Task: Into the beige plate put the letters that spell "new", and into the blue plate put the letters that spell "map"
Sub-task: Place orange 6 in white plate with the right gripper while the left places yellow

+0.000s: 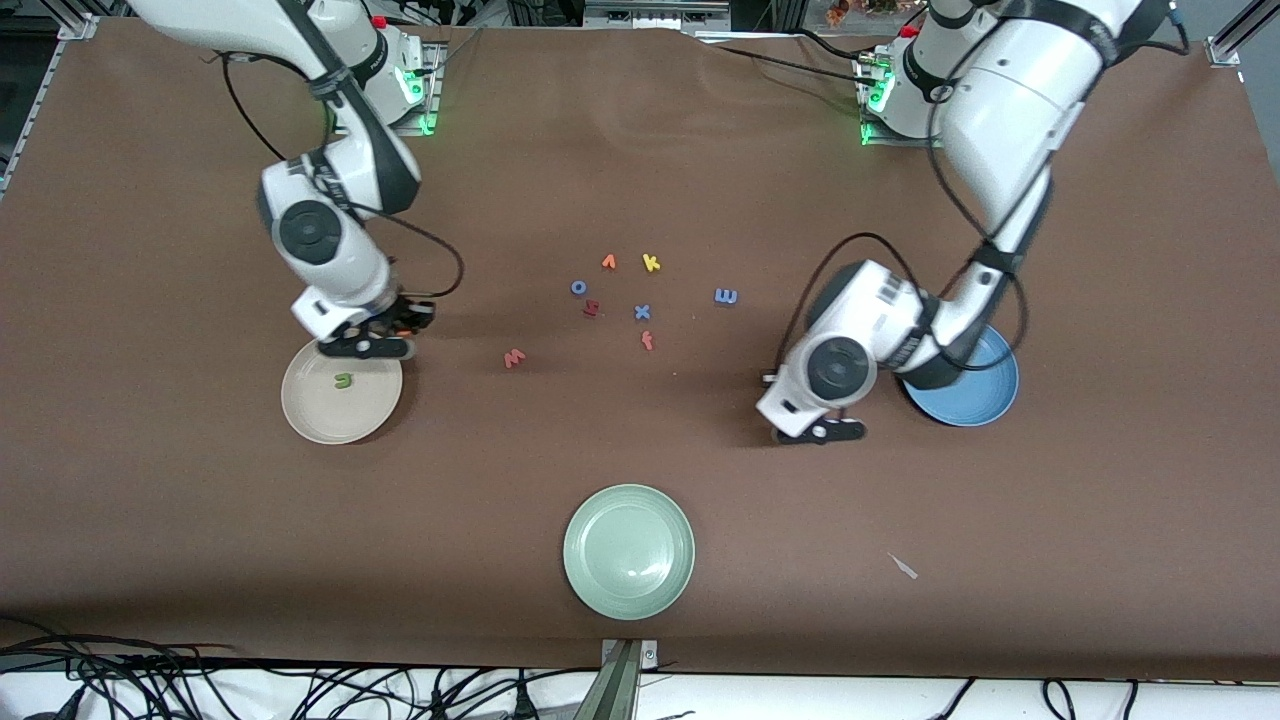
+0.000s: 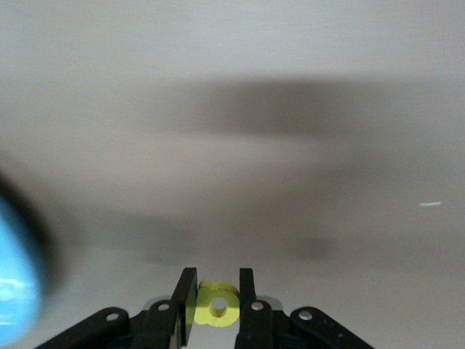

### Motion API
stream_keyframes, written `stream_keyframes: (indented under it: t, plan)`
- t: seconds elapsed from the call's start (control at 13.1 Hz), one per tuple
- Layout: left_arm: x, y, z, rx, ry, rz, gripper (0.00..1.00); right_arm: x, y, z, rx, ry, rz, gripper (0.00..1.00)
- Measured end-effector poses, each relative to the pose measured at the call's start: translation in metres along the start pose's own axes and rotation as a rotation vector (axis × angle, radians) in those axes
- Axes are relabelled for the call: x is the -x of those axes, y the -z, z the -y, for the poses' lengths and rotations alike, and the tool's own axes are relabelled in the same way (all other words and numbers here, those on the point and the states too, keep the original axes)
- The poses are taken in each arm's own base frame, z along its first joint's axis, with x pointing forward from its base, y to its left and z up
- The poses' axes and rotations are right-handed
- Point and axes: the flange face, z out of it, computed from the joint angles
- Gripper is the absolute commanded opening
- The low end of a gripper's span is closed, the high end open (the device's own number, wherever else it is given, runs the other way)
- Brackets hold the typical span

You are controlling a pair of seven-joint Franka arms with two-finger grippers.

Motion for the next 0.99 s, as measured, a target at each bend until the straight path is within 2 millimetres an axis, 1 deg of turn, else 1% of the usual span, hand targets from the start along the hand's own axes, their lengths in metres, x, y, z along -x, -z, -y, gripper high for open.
stream_keyframes:
  t: [0.08,0.15,0.23,0.31,0.38,0.46,0.53,0.61,0.69,0.76,0.84,0.92,0.99]
  plan:
    - [-0.006,0.004,0.034,-0.004,-0.048,0.035,0.00,-0.003,-0.003,-0.024,0.009,0.031,0.004,0.11]
    - [-0.010,0.010,0.067,-0.001,-0.090,0.060,0.02,-0.005,-0.007,-0.044,0.014,0.053,0.009,0.12]
    - [-0.013,0.014,0.097,0.007,-0.131,0.078,0.03,-0.006,-0.011,-0.056,0.017,0.061,0.011,0.19]
    - [-0.015,0.014,0.125,0.018,-0.171,0.092,0.03,-0.006,-0.013,-0.060,0.017,0.059,0.013,0.20]
    - [-0.016,0.009,0.149,0.026,-0.200,0.108,0.03,-0.006,-0.015,-0.058,0.013,0.058,0.015,0.21]
    - [-0.017,-0.001,0.168,0.014,-0.220,0.122,0.05,-0.006,-0.015,-0.055,0.008,0.058,0.016,0.25]
    - [-0.016,-0.014,0.178,-0.006,-0.234,0.130,0.18,-0.005,-0.015,-0.053,0.004,0.058,0.016,0.34]
    - [-0.015,-0.027,0.181,-0.016,-0.244,0.117,0.49,-0.005,-0.015,-0.052,0.001,0.056,0.017,0.38]
    - [-0.015,-0.039,0.181,-0.021,-0.254,0.091,0.96,-0.005,-0.015,-0.051,-0.004,0.050,0.019,0.43]
    - [-0.013,-0.048,0.181,-0.032,-0.267,0.064,1.00,-0.005,-0.015,-0.051,-0.012,0.042,0.020,0.43]
    - [-0.010,-0.050,0.179,-0.036,-0.275,0.043,1.00,-0.005,-0.015,-0.048,-0.021,0.038,0.021,0.46]
    - [-0.006,-0.044,0.180,-0.040,-0.274,0.027,1.00,-0.005,-0.014,-0.043,-0.030,0.035,0.022,0.46]
    - [-0.004,-0.032,0.183,-0.045,-0.264,0.006,1.00,-0.004,-0.013,-0.036,-0.039,0.025,0.021,0.46]
